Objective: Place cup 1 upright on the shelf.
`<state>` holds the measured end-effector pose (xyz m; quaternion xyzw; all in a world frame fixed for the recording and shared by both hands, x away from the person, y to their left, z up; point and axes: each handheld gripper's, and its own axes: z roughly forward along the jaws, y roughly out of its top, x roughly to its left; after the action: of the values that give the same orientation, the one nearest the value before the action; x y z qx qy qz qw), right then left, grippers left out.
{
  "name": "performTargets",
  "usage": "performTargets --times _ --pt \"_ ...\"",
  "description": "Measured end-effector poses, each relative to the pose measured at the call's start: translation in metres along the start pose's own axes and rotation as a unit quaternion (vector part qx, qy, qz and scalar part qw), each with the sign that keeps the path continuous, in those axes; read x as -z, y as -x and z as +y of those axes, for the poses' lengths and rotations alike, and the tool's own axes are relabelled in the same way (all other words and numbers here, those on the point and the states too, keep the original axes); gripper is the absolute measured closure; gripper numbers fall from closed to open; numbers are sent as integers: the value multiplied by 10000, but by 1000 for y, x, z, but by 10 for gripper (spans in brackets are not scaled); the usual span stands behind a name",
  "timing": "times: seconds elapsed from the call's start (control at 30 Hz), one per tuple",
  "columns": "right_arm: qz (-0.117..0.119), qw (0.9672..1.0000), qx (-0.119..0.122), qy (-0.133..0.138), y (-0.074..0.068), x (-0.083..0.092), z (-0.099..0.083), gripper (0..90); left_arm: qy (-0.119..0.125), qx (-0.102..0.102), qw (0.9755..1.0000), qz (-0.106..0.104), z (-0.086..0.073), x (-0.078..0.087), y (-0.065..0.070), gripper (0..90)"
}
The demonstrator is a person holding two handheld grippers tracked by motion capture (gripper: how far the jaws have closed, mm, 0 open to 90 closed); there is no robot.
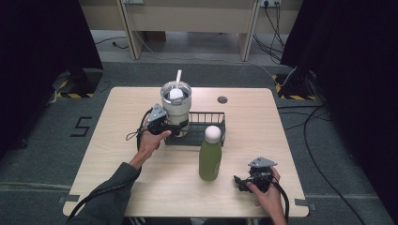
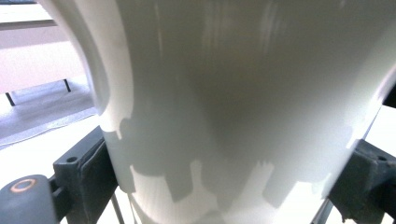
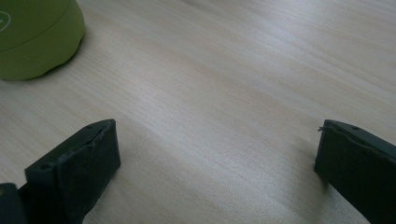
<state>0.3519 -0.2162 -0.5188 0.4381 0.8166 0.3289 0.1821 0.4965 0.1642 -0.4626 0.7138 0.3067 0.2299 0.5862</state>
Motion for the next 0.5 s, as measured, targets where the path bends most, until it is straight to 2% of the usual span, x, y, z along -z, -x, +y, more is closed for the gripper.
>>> performTargets --times 0.5 --pt "0 10000 10 -4 0 0 0 4 -6 19 10000 43 -1 2 1 97"
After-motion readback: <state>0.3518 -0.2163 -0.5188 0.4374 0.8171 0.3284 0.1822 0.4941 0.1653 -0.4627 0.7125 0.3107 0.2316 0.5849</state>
